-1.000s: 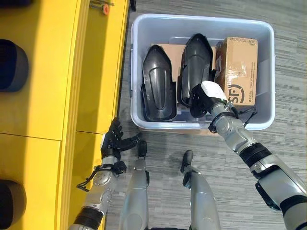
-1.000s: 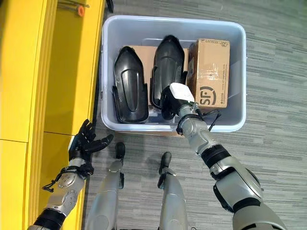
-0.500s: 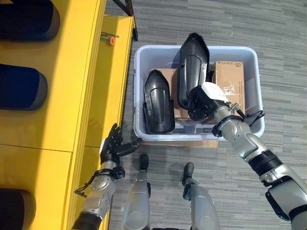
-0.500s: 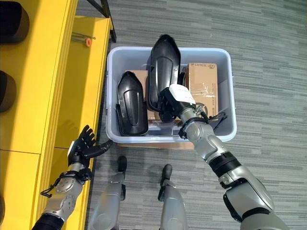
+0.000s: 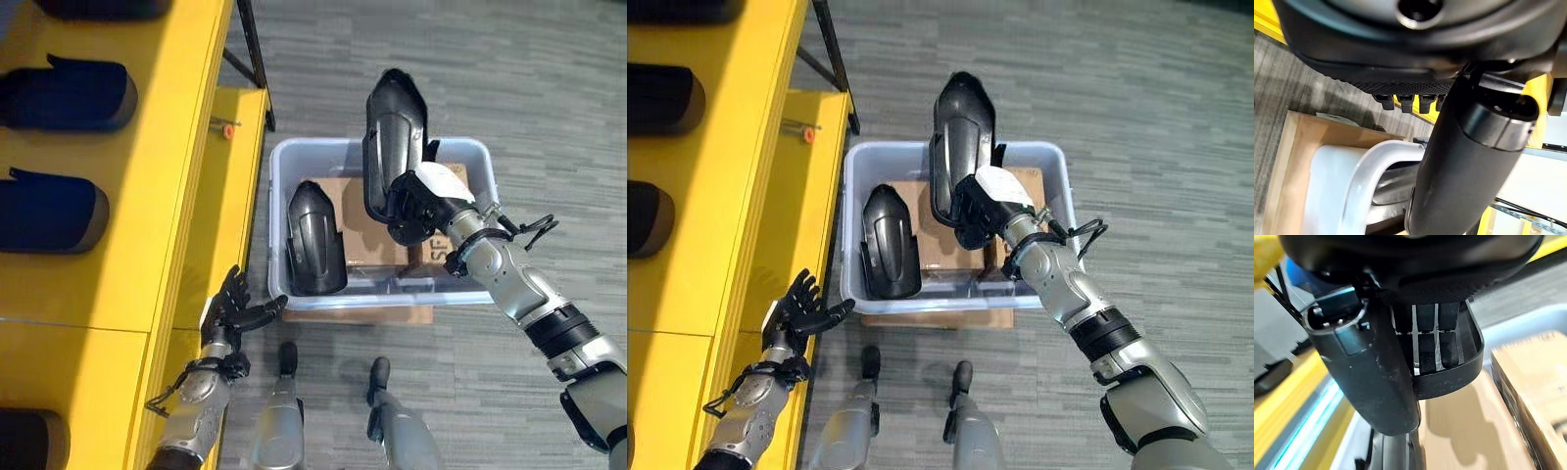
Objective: Move parts from the plastic box to the shelf.
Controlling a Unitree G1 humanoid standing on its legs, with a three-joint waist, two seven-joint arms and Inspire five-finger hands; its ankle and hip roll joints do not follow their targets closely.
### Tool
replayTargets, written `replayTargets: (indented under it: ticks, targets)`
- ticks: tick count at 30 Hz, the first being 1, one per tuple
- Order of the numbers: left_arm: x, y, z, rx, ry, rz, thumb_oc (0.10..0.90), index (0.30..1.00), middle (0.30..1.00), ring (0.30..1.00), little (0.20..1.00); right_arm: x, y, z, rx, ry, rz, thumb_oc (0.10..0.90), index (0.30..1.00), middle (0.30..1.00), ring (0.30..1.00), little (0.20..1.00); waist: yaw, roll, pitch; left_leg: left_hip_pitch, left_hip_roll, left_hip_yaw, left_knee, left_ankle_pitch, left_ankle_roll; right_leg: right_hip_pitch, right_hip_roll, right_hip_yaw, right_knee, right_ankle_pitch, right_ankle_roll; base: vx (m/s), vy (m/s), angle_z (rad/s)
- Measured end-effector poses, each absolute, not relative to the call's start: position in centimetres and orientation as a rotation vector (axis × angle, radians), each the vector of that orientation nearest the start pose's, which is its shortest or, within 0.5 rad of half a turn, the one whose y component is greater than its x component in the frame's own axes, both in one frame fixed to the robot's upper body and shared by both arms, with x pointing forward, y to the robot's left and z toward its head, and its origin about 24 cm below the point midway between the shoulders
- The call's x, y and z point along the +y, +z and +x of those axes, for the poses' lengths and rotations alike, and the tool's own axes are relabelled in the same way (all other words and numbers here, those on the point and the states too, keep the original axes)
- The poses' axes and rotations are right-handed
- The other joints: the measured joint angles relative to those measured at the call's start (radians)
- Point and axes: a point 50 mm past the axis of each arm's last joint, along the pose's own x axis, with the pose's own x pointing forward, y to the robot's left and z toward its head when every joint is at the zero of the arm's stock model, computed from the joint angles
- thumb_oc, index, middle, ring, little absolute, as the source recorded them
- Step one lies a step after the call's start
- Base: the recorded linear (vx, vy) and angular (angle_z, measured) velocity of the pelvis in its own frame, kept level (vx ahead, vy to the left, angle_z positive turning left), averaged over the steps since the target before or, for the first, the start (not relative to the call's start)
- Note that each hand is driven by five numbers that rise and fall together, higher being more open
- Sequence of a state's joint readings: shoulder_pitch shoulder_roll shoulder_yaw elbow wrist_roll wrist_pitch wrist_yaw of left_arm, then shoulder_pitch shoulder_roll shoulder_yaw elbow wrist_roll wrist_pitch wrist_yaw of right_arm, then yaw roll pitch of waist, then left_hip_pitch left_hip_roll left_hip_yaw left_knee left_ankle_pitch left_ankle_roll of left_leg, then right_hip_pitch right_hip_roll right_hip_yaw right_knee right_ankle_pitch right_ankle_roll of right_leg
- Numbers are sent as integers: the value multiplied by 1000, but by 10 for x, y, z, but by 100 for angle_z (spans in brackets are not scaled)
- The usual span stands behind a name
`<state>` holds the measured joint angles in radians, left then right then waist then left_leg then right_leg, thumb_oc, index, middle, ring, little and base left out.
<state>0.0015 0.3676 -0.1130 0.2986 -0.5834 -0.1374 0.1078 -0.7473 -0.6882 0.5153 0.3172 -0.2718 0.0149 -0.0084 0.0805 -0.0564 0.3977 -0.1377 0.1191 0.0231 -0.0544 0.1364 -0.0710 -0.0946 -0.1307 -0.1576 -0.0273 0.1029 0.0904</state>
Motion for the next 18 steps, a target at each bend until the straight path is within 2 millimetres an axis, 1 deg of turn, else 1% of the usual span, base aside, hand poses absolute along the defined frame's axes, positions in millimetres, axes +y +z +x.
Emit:
replayTargets:
  ticks: [4, 9, 10, 12, 14, 16, 18]
  targets:
    - [226, -8, 238, 203, 154, -184, 900, 1000, 1000, 1000, 1000, -168, 174, 360, -310, 248, -1162, 400, 300, 300, 300, 300, 1, -9, -35, 26, 2, 2, -13, 3, -2, 32, 4, -1, -26, 3, 0, 28, -21, 0]
    - [226, -11, 236, 218, 156, -186, 900, 1000, 1000, 1000, 1000, -168, 176, 360, -307, 271, -1178, 400, 300, 300, 300, 300, -3, -9, -46, 72, 3, 5, -23, 1, -3, 80, 7, -1, -44, 5, 0, 6, -29, -1]
    - [227, -12, 234, 225, 158, -186, 900, 1000, 1000, 1000, 1000, -167, 175, 360, -302, 285, -1185, 400, 300, 300, 300, 300, -4, -8, -62, 74, 6, 4, -23, -1, -4, 83, 9, -1, -46, 5, -1, -11, -98, -3]
    - [227, -12, 234, 225, 160, -186, 900, 1000, 1000, 1000, 1000, -166, 176, 360, -298, 300, -1201, 400, 300, 300, 300, 300, -7, -8, -63, 86, 8, 4, -23, -1, -4, 92, 11, 2, -43, 6, -1, -22, -86, -3]
    - [229, -13, 233, 226, 164, -187, 900, 1000, 1000, 1000, 1000, -161, 179, 361, -313, 330, -1238, 400, 300, 300, 300, 300, -8, -7, -65, 96, 13, 10, -23, -1, -5, 95, 16, 9, -34, 4, -3, -5, -58, -8]
    - [228, -14, 232, 231, 160, -189, 900, 1000, 1000, 1000, 1000, -159, 180, 360, -328, 343, -1238, 400, 300, 300, 300, 300, -6, -5, -68, 102, 19, 12, -23, -3, -3, 100, 22, 10, -33, 5, -6, -28, -103, -6]
    - [229, -16, 229, 239, 159, -191, 900, 1000, 1000, 1000, 1000, -155, 180, 360, -331, 363, -1256, 400, 300, 300, 300, 300, -5, -1, -69, 106, 24, 11, -19, 1, -10, 100, 26, 10, -20, 0, -7, -64, -86, 1]
